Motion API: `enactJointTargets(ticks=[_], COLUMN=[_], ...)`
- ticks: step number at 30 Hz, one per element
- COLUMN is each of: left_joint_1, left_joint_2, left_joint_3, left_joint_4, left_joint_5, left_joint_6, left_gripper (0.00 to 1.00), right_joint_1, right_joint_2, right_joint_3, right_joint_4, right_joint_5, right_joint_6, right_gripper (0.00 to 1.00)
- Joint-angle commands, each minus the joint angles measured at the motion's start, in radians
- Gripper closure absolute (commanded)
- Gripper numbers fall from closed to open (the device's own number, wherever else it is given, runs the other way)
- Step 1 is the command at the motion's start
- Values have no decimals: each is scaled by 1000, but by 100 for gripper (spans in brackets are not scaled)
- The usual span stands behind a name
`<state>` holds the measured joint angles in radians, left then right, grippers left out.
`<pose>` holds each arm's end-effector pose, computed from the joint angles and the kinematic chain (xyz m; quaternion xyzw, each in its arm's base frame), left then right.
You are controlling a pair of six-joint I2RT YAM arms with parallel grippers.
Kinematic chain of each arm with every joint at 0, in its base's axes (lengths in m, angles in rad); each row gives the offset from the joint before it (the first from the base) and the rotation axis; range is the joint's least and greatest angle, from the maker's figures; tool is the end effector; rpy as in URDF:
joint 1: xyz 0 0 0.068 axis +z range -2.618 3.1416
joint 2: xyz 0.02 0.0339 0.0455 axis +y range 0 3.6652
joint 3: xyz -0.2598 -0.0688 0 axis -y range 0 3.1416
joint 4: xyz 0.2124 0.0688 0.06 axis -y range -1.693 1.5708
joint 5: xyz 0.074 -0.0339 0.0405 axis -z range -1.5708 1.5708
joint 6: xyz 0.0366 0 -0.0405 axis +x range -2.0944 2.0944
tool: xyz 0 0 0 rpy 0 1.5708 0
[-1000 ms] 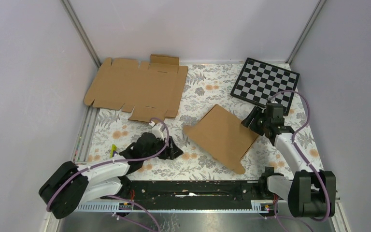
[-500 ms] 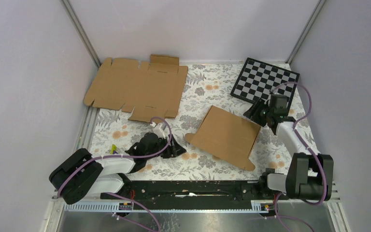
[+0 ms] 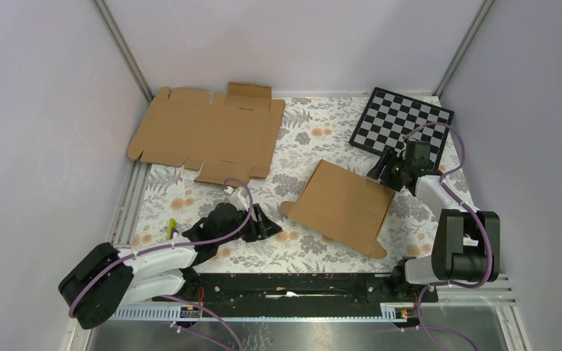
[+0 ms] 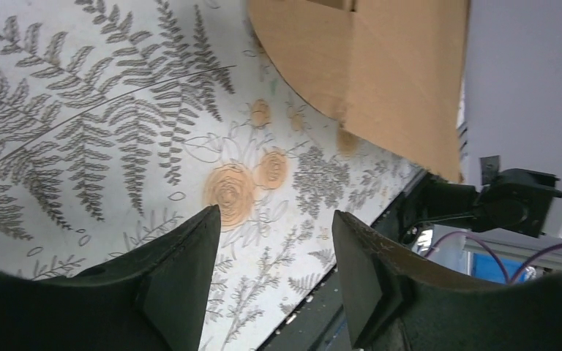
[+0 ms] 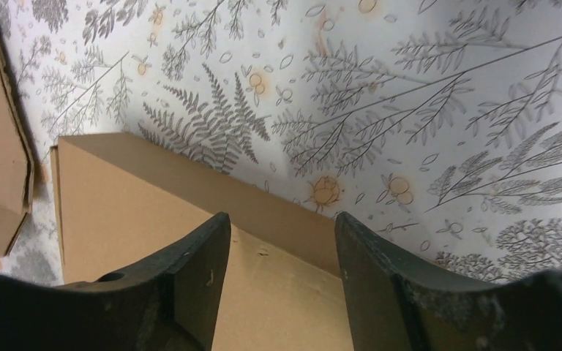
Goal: Fold the paper box
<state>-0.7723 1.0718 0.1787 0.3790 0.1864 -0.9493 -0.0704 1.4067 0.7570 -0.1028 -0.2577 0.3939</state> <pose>0.1180 -0.1244 0.1597 -0.0293 0.8607 -0.4330 0.2662 0.2628 -0.0092 0.2143 0.1596 0.8972 0.1799 0.3704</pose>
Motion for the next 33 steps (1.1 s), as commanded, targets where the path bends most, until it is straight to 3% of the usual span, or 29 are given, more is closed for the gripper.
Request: enactJointTargets(ticks=[1, 7, 12, 16, 19, 23, 28, 33], left_joint_1=[-5, 7, 66, 181, 250, 280, 263, 198], left_joint_2=[-79, -123, -186, -210, -218, -143, 15, 270], left_joint_3=[46, 65, 77, 77, 22, 18, -90, 14], left_joint_4=[-53, -81, -154, -248, -203, -129, 232, 342], left_joint_5=[-15, -42, 32, 122, 194, 273, 329, 307], left_joint_6=[-27, -37, -3, 76, 93, 116, 17, 19], left_gripper=[40, 37, 37, 37, 38, 42, 45, 50], right_joint_1=[-3, -3, 4, 30, 37, 38, 37, 36], right_joint_2=[-4, -102, -210, -231, -185, -155, -156, -42], right_joint_3=[-14, -116, -212, -264, -293, -253, -215, -165], right_joint_4=[-23, -18, 21, 84, 139, 68, 15, 16], right_joint_5=[-130, -225, -255, -231, -214, -169, -26, -42], right_joint_6=[11, 76, 123, 162, 174, 154, 115, 68], right_gripper=[40, 50, 56, 59, 62, 71, 77, 80])
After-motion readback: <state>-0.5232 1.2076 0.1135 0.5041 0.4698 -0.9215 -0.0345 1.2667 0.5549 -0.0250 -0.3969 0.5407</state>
